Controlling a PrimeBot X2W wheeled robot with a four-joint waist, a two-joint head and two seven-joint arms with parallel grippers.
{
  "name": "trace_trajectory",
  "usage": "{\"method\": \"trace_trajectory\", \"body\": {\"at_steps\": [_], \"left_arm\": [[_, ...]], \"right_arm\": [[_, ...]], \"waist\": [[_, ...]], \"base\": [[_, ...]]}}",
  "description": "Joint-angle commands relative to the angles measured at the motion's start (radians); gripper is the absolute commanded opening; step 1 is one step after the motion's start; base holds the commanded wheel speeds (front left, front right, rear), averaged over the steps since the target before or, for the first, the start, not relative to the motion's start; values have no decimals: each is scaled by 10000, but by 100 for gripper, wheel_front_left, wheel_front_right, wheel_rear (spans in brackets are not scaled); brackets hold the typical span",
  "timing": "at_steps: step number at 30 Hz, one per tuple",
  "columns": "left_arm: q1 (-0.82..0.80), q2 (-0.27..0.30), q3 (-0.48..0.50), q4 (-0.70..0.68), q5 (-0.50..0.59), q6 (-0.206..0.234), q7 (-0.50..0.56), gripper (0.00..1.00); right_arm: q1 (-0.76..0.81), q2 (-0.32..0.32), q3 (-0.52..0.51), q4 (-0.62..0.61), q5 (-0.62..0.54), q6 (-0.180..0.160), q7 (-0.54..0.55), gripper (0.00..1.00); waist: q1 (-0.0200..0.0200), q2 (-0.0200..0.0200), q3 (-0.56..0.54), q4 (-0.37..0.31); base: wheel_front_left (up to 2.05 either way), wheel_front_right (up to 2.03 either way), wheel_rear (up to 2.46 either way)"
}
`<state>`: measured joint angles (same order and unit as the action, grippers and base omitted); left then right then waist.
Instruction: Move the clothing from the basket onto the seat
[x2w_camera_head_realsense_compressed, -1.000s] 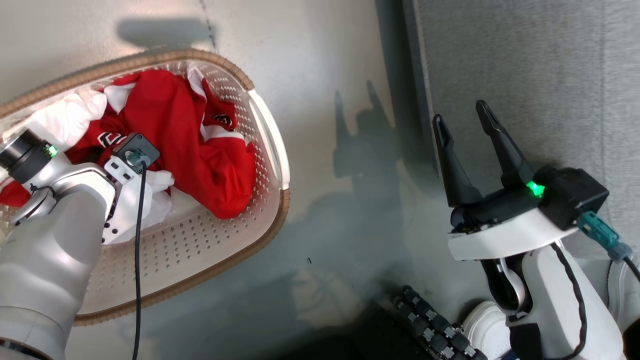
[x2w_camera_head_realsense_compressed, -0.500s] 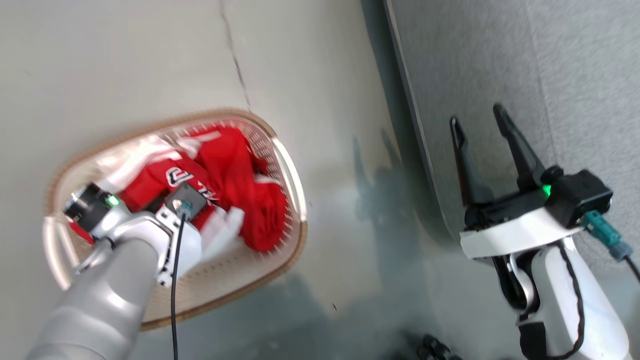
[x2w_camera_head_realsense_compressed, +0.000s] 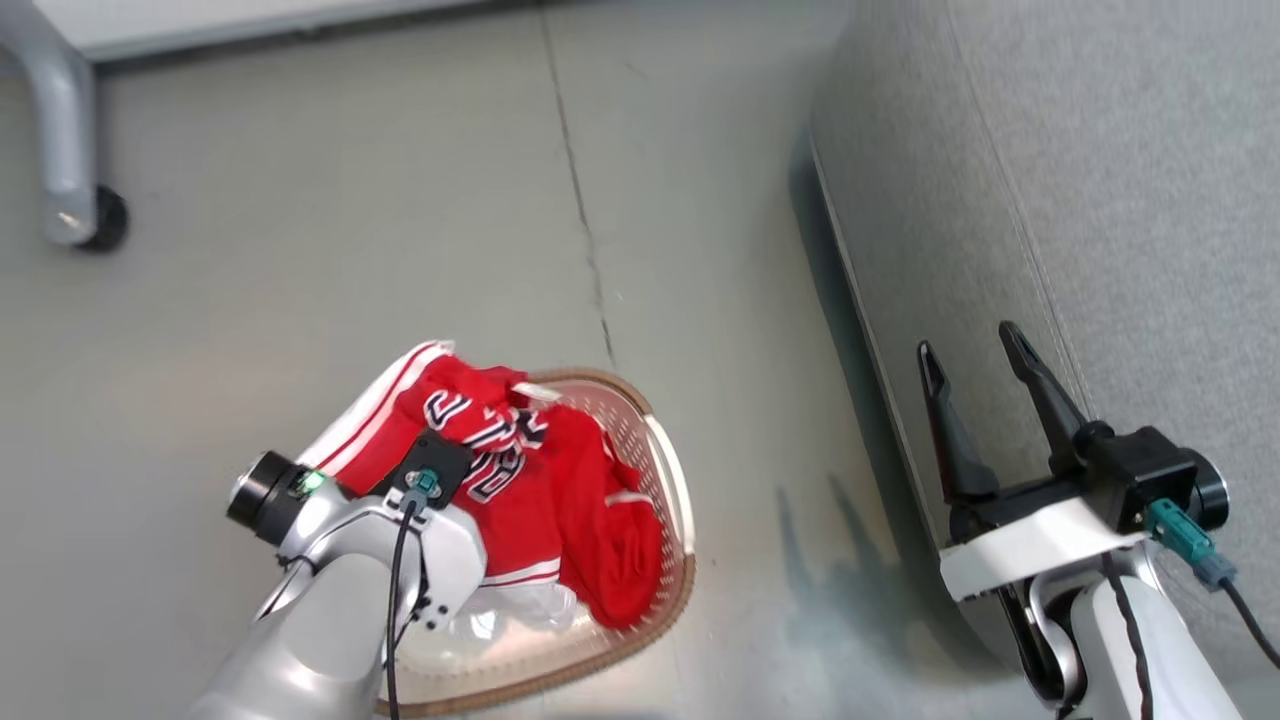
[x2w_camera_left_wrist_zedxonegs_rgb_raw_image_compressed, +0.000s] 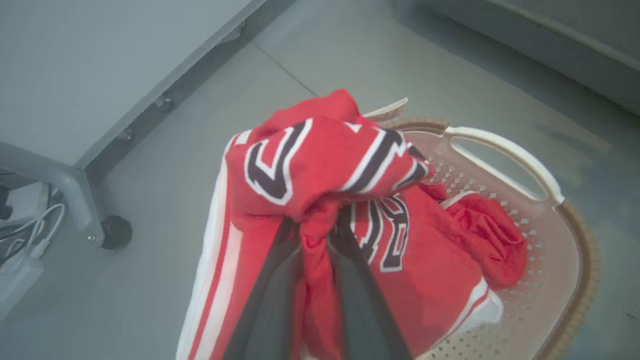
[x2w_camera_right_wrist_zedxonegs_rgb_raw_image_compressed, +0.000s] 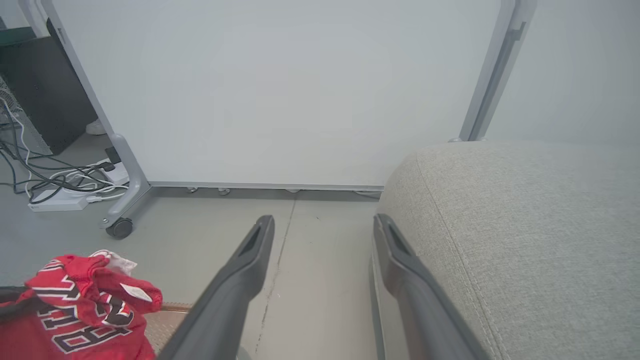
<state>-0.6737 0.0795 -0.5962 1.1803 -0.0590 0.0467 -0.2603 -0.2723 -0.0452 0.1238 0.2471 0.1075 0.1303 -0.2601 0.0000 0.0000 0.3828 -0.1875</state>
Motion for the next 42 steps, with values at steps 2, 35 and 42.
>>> {"method": "trace_trajectory", "body": {"at_steps": [2,35,42], "left_arm": [[335,56,198,-859,-219,164,-55,0],[2905,17,2595,-12346,-128,-181,-45,0],[3287,-151,2469,-12276,-65,-652,-46,0]], "right_arm": [[252,-72,-56,85,-95,9,-44,100],[1355,-81,323,228,-306,9,-44,100],[1378,-102,329,205,-323,9,-44,100]], "waist": [[0,0,-1075,648],[0,0,-3002,882],[0,0,-3053,838]], "base": [[0,0,0],[0,0,0],[0,0,0]]}}
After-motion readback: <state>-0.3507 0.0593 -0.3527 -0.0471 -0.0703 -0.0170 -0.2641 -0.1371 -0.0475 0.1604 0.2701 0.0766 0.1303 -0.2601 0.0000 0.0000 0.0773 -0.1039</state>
